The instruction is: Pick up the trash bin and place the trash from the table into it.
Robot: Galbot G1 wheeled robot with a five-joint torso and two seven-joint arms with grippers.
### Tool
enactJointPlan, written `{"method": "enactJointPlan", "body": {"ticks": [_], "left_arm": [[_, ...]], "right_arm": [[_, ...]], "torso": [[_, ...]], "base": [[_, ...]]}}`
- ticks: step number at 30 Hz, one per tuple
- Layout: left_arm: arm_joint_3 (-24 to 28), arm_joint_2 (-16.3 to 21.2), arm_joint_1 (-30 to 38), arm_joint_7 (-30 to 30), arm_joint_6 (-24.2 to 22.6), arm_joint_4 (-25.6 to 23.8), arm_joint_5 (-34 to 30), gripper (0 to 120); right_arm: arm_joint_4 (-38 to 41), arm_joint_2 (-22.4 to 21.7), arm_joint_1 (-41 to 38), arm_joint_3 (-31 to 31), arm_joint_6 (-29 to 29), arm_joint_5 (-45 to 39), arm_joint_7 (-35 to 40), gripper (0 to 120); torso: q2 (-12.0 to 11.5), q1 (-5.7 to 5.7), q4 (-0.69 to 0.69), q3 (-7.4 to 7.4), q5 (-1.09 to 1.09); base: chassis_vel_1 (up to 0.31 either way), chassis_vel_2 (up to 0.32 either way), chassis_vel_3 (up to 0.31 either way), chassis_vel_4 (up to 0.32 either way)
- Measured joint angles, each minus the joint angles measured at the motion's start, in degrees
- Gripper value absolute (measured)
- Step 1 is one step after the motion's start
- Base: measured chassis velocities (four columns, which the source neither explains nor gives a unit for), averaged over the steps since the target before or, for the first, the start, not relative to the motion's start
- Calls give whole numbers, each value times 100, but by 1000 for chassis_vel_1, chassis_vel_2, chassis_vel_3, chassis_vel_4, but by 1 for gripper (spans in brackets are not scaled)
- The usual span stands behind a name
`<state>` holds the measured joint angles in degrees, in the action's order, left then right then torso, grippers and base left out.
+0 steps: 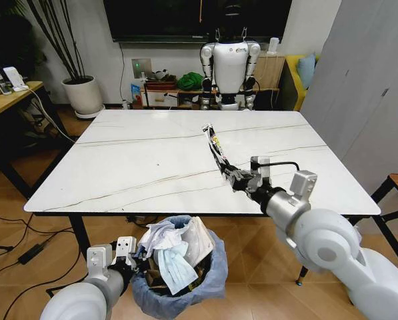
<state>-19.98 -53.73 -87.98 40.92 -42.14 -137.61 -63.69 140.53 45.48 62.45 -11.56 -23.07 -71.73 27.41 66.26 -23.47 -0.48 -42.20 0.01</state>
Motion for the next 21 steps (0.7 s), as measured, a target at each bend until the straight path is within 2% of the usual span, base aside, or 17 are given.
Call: {"method": "enactJointPlan", "body": {"ticks": [5, 9, 15, 21], "left_arm": [[5, 2, 22, 43, 0, 18, -50, 0], [59, -20, 50, 101, 0, 56, -78, 0], [82, -20, 67, 124, 0, 71, -101, 0], [81, 25, 89, 157, 0, 81, -168, 0]], "right_arm": [[326, 66, 1243, -288, 179, 691, -395, 0], [326, 111, 1660, -280, 257, 1012, -670, 0], [319, 101, 1827, -247, 367, 1184, -1037, 0], [303, 12, 1846, -128, 611, 1326, -1762, 0]], "torso": [[0, 0, -2, 0, 0], [0, 0, -1, 0, 0], [0, 0, -1, 0, 0], [0, 0, 0, 0, 0]], "base": [[0, 0, 0, 0], [0, 0, 0, 0], [0, 0, 0, 0], [0, 0, 0, 0]]}}
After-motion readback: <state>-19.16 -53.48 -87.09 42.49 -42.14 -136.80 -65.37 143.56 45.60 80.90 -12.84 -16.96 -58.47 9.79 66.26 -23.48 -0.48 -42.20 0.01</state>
